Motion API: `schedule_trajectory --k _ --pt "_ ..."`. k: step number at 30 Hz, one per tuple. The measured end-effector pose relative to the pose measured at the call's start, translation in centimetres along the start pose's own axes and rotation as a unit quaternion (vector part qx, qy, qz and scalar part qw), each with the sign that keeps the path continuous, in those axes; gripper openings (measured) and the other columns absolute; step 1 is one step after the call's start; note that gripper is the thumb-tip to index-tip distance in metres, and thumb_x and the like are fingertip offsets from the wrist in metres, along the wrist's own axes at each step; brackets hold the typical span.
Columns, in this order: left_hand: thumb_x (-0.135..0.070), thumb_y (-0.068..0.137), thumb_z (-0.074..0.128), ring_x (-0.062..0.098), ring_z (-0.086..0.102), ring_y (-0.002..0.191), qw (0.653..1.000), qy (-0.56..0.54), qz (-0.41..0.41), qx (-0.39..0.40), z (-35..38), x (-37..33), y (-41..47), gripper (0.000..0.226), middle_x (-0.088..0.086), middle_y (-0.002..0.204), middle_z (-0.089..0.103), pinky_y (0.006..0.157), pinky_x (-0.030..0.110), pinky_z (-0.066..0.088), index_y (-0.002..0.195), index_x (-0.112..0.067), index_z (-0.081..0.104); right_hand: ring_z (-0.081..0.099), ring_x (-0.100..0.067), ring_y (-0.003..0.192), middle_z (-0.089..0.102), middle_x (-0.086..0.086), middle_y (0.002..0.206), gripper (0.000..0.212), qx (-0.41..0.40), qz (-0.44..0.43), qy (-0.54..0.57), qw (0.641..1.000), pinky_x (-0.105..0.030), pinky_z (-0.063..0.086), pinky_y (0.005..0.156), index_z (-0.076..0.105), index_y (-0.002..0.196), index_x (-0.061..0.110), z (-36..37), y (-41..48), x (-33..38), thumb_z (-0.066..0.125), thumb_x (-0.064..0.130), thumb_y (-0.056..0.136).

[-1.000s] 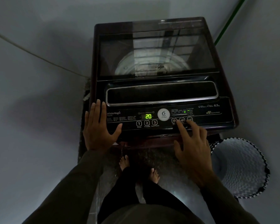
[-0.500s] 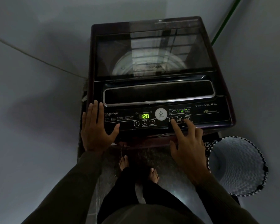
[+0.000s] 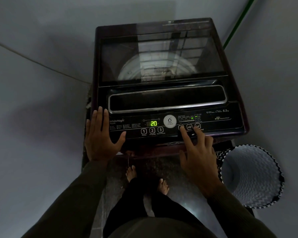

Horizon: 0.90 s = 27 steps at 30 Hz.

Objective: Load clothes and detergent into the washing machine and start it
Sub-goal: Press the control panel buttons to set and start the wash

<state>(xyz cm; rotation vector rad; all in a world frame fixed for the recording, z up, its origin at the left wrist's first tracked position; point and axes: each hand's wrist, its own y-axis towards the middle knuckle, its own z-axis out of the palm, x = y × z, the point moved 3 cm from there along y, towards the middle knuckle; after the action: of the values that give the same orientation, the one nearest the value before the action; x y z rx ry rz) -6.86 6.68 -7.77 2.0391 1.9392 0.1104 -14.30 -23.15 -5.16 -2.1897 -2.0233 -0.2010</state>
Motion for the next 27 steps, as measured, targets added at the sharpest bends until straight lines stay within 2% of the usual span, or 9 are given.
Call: schedule_trajectory --k 9,21,24,27 --pt "-0.065 0.087 0.041 0.026 0.014 0.153 1.0 -0.002 -0.002 0.009 0.0 0.0 0.0 0.09 0.011 0.164 0.02 0.123 0.048 0.017 0.155 -0.007 0.026 0.031 -0.032 0.124 0.029 -0.015 0.15 0.086 0.0 0.011 0.025 1.0 -0.048 0.054 0.083 0.032 0.151 0.028 0.3 -0.1 0.3 0.076 0.029 0.078" --pt "-0.063 0.088 0.043 0.026 0.015 0.153 1.0 -0.003 0.0 0.001 0.0 0.0 0.0 0.089 0.012 0.163 0.021 0.124 0.047 0.016 0.154 -0.006 0.027 0.04 -0.032 0.117 0.041 -0.015 0.142 0.079 -0.006 -0.009 -0.019 1.0 -0.047 0.054 0.076 0.038 0.149 0.026 -0.1 0.3 -0.1 0.075 0.024 0.079" --pt "-0.064 0.087 0.042 0.026 0.014 0.153 1.0 -0.006 0.0 0.003 0.0 0.0 0.0 0.09 0.012 0.163 0.021 0.124 0.047 0.015 0.154 -0.006 0.027 0.041 -0.032 0.119 0.04 -0.014 0.142 0.079 0.007 -0.017 -0.013 1.0 -0.049 0.053 0.079 0.036 0.149 0.027 -0.6 0.4 -0.2 0.073 0.029 0.08" --pt "-0.064 0.087 0.042 0.026 0.014 0.153 1.0 -0.002 -0.001 0.004 0.0 0.1 0.0 0.09 0.012 0.163 0.021 0.124 0.047 0.015 0.154 -0.006 0.027 0.035 -0.03 0.123 0.034 -0.012 0.146 0.08 0.014 -0.016 0.002 1.0 -0.049 0.053 0.082 0.033 0.15 0.028 -0.5 0.3 -0.2 0.072 0.034 0.08"
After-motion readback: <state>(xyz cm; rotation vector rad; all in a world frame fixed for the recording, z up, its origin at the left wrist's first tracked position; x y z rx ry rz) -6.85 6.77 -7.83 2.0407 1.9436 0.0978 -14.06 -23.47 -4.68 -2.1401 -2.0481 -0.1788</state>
